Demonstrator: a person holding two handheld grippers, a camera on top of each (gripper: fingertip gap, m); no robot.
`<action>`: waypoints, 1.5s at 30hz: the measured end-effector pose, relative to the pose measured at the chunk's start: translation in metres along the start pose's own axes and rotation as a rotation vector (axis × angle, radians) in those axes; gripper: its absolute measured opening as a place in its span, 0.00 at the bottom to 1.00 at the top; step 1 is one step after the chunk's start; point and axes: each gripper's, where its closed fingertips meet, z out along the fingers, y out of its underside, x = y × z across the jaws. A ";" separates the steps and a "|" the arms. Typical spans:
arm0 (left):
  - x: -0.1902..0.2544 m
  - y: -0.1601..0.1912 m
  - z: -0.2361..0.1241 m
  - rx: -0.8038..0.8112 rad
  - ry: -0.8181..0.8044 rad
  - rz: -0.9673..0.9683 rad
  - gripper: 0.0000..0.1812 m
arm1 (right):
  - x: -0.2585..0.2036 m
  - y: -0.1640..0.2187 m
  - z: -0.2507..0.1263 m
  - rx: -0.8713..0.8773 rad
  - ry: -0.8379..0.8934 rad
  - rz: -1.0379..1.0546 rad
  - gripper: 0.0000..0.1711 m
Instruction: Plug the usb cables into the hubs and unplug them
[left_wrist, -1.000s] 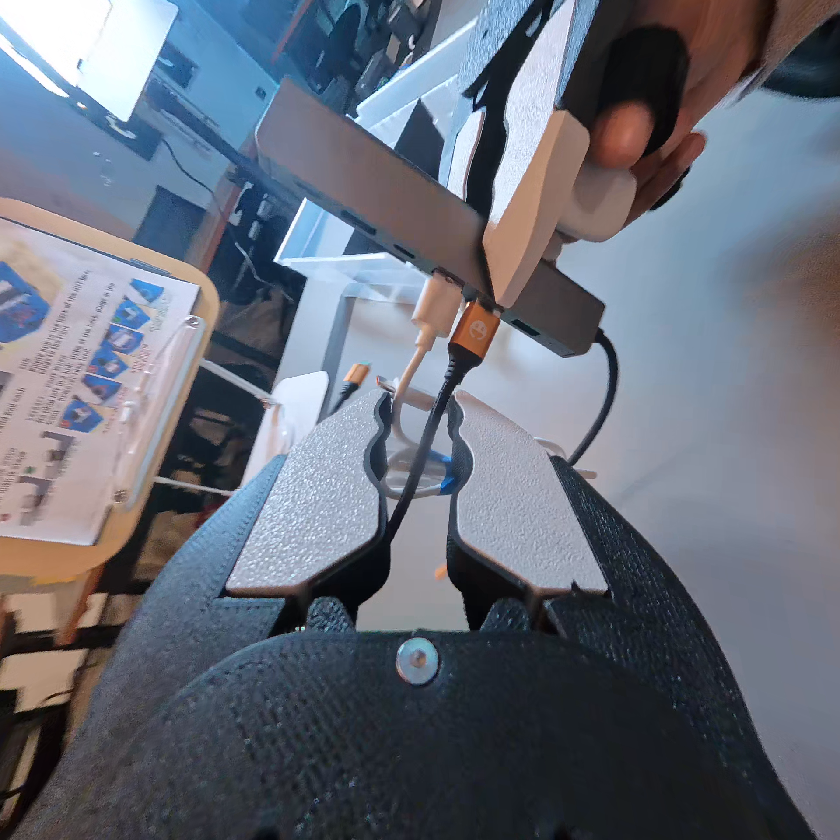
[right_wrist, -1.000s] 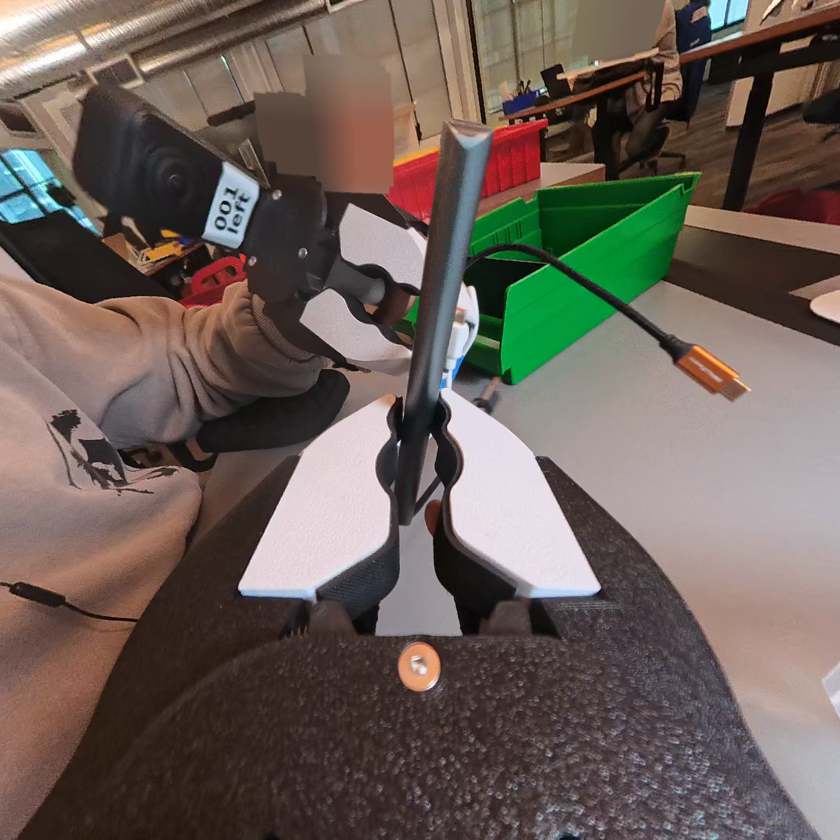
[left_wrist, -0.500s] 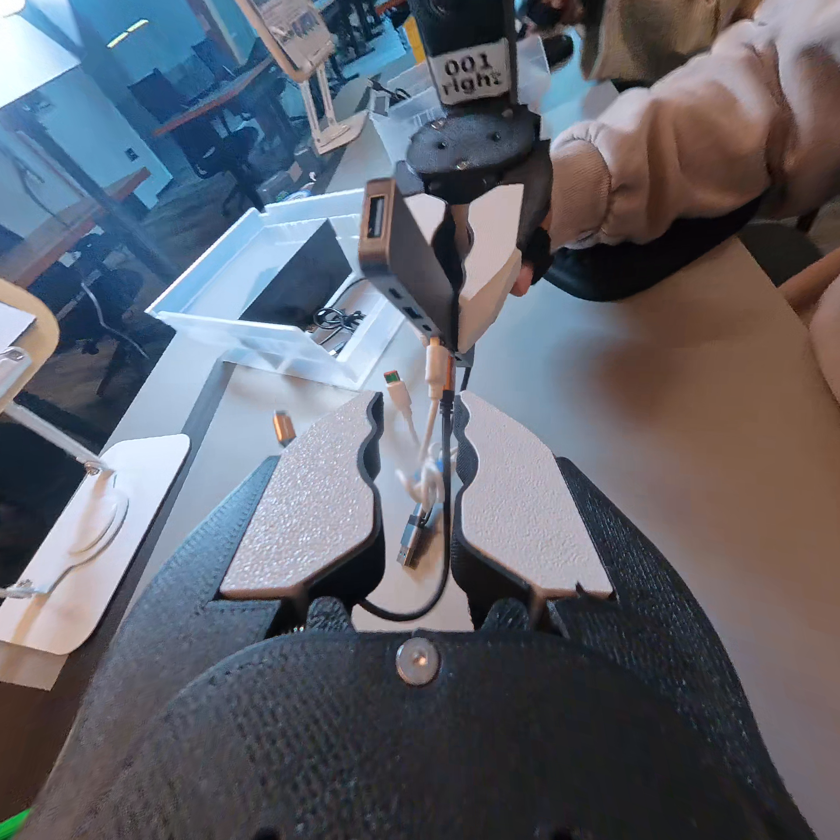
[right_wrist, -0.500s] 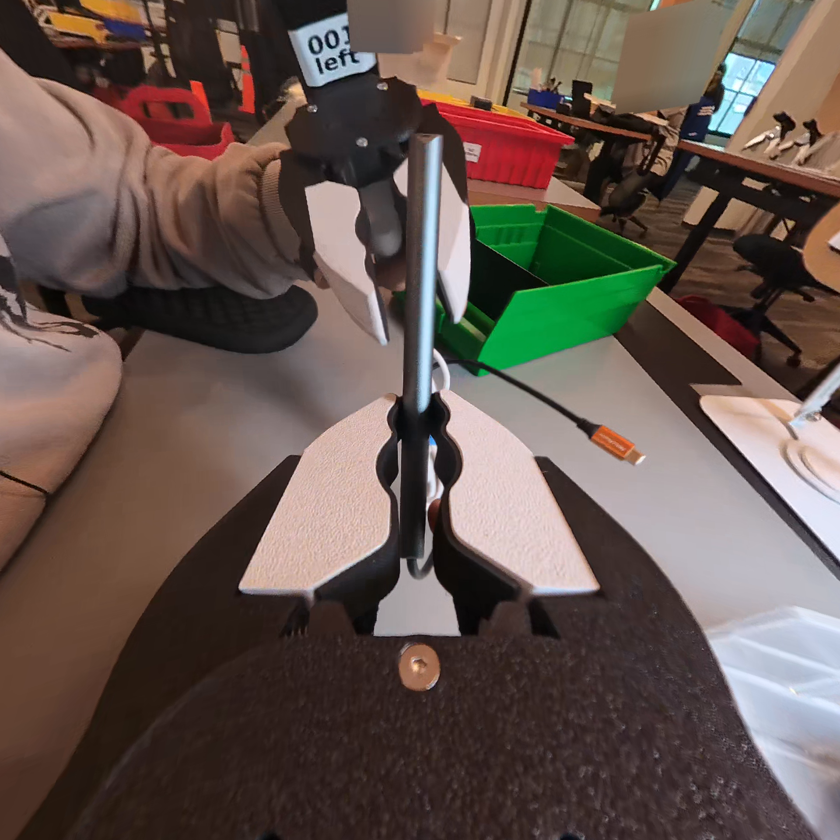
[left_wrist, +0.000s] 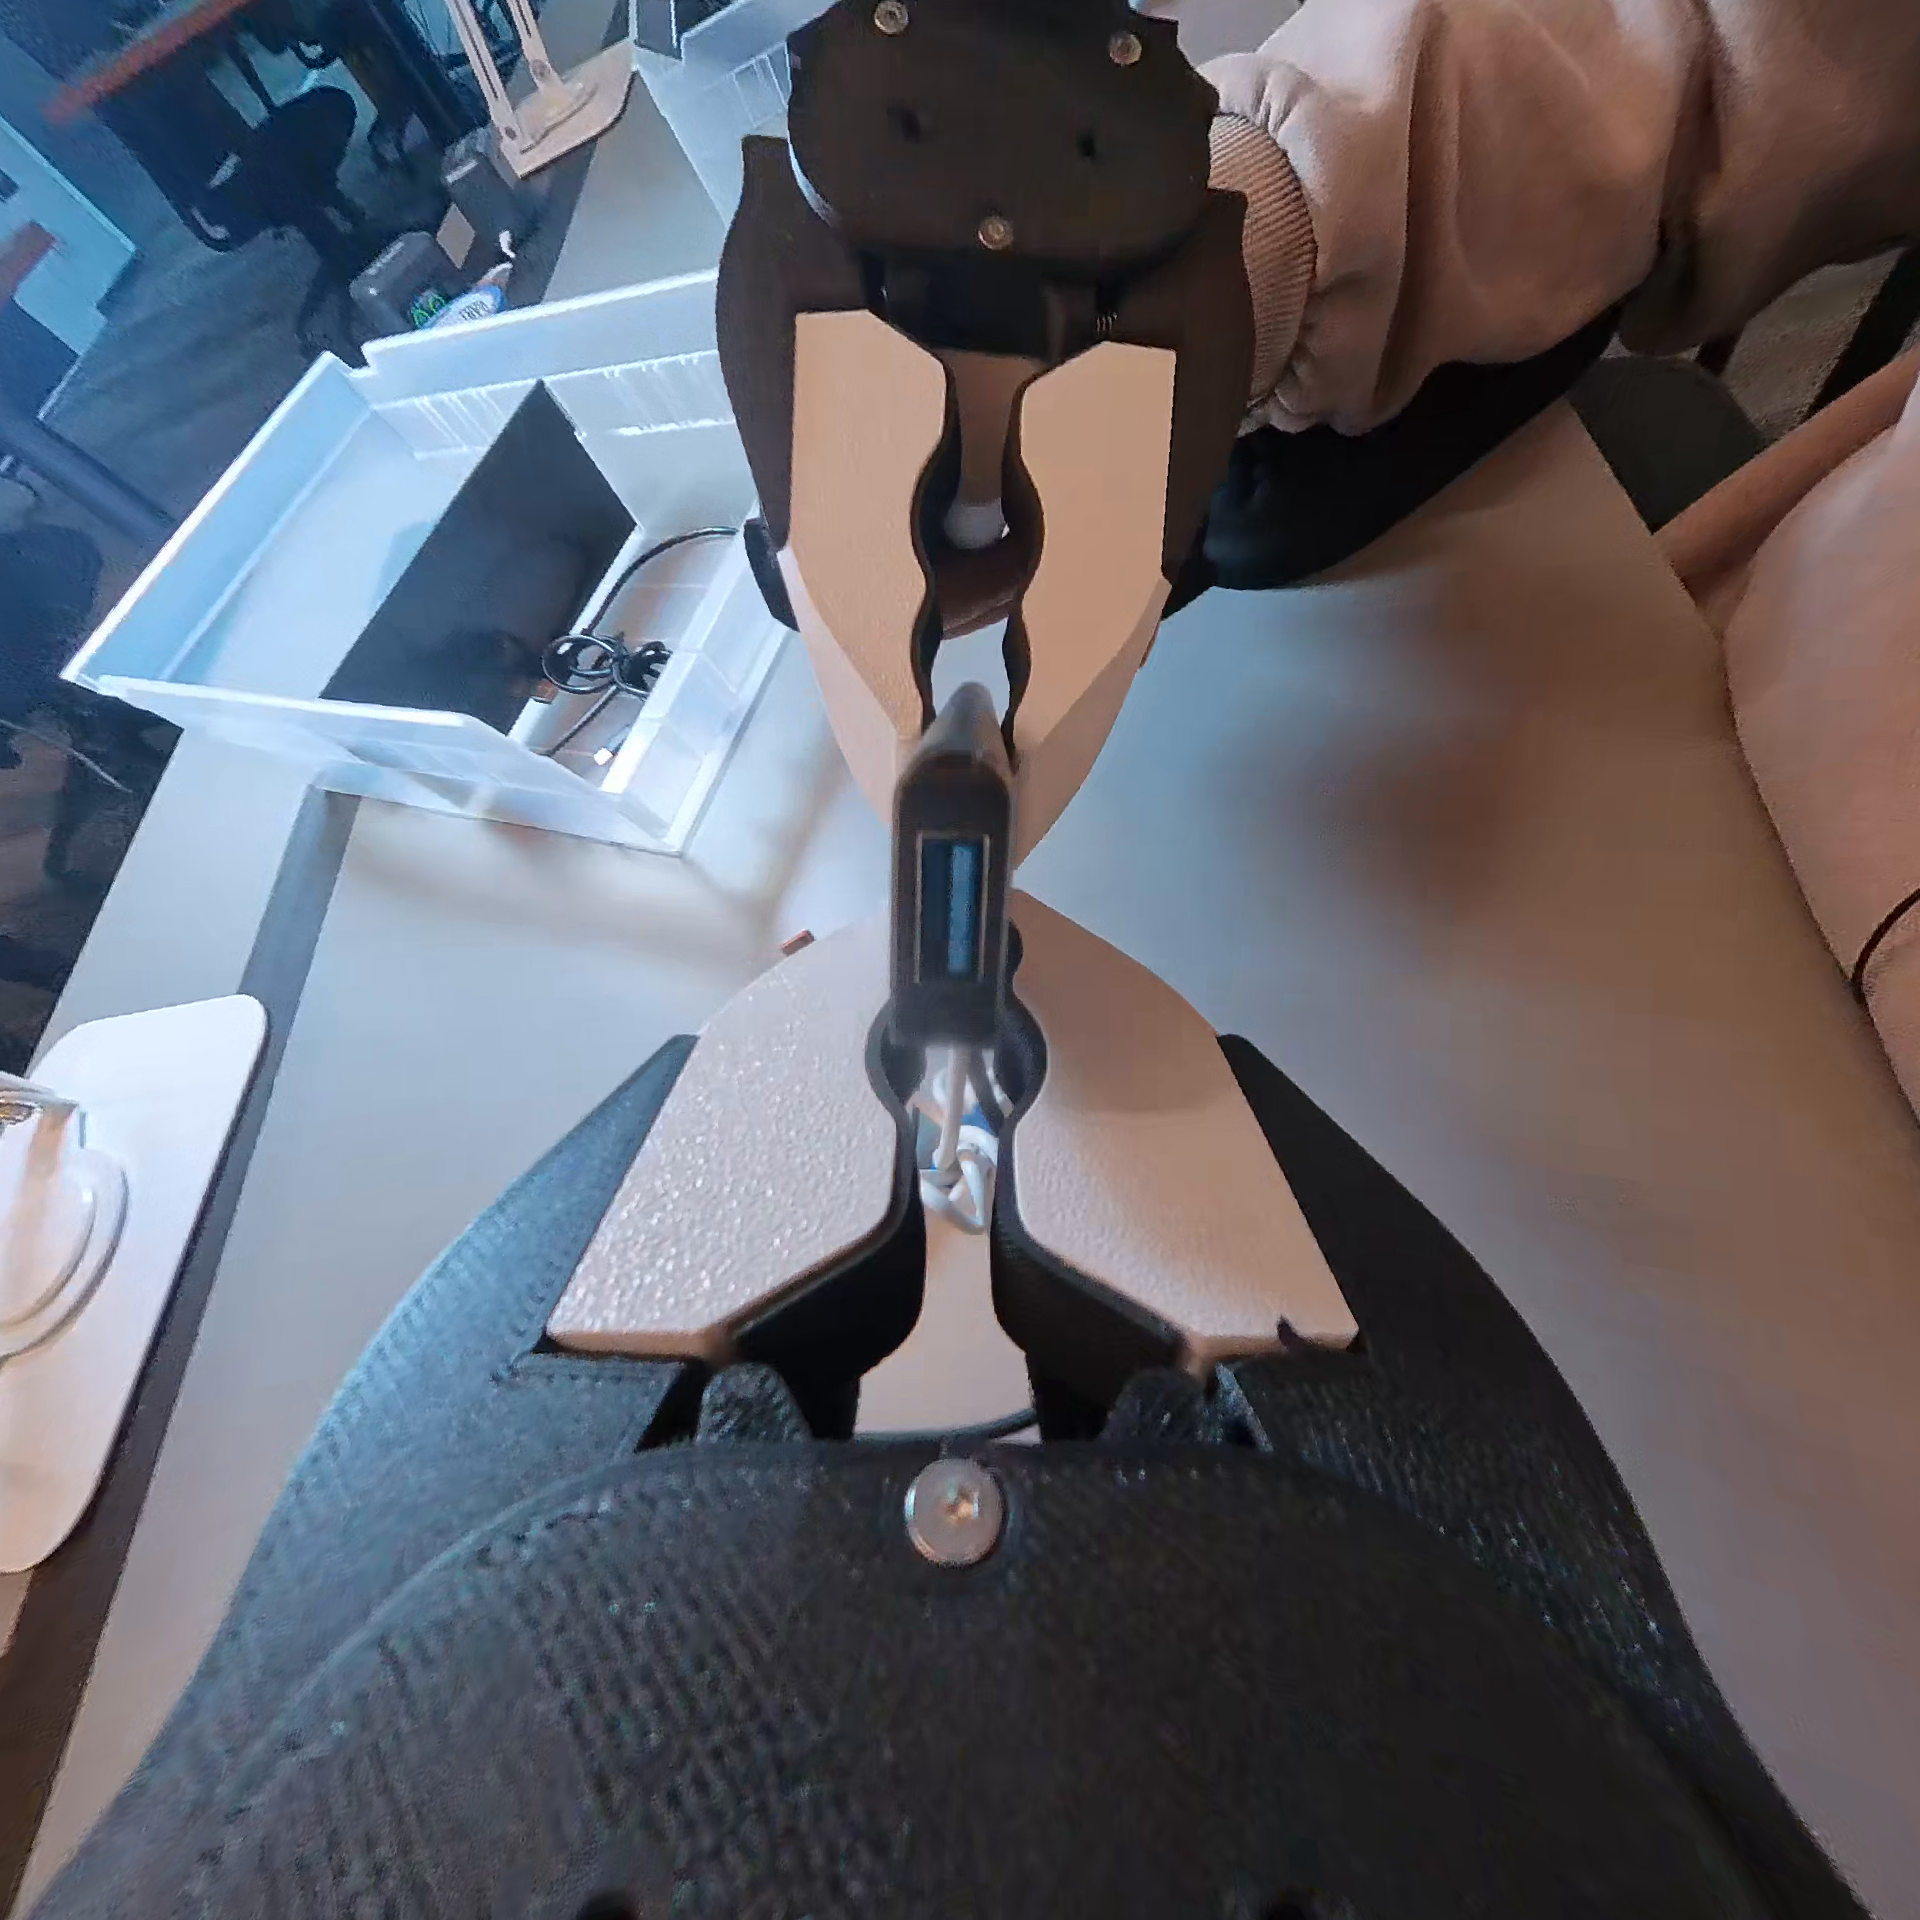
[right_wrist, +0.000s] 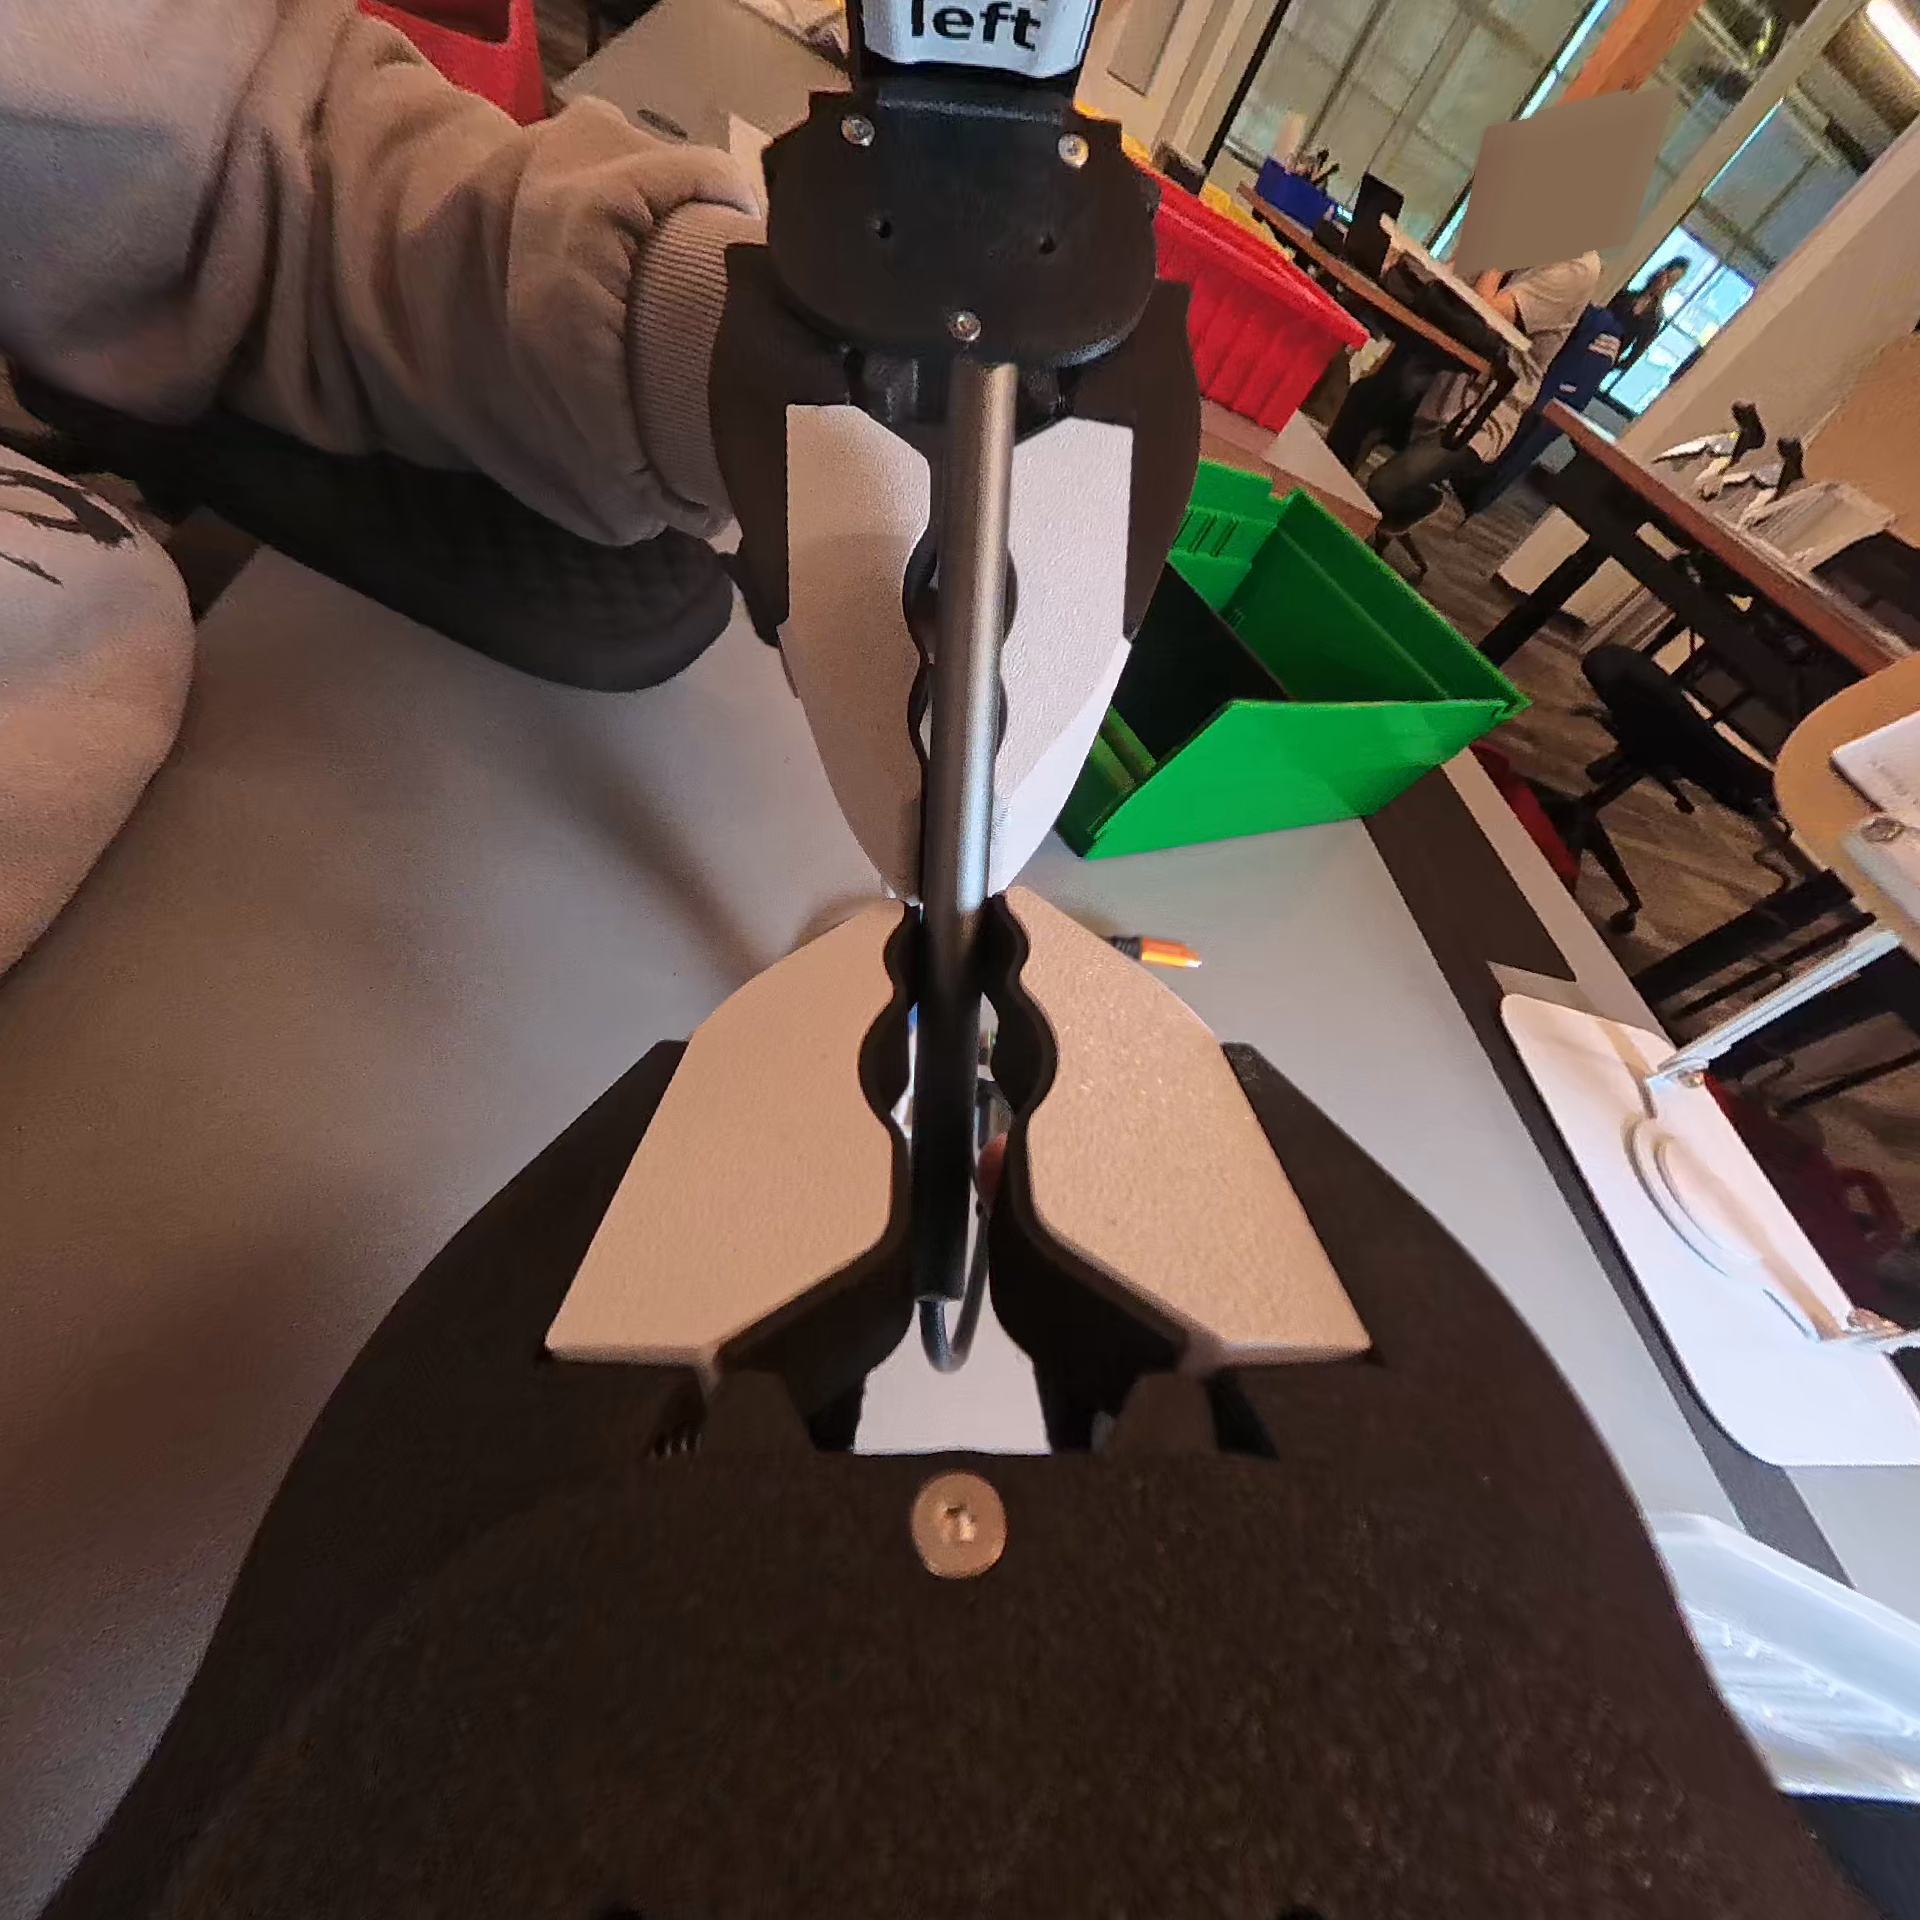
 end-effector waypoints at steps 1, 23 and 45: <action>0.000 -0.003 -0.002 0.009 0.005 0.000 0.05 | 0.000 -0.004 -0.001 0.009 -0.008 0.001 0.06; -0.037 0.019 -0.018 0.050 -0.085 -0.176 0.05 | 0.075 -0.076 -0.140 0.395 0.324 0.084 0.06; -0.072 0.028 0.001 0.109 -0.239 -0.302 0.17 | 0.078 -0.060 -0.131 0.370 0.298 0.189 0.06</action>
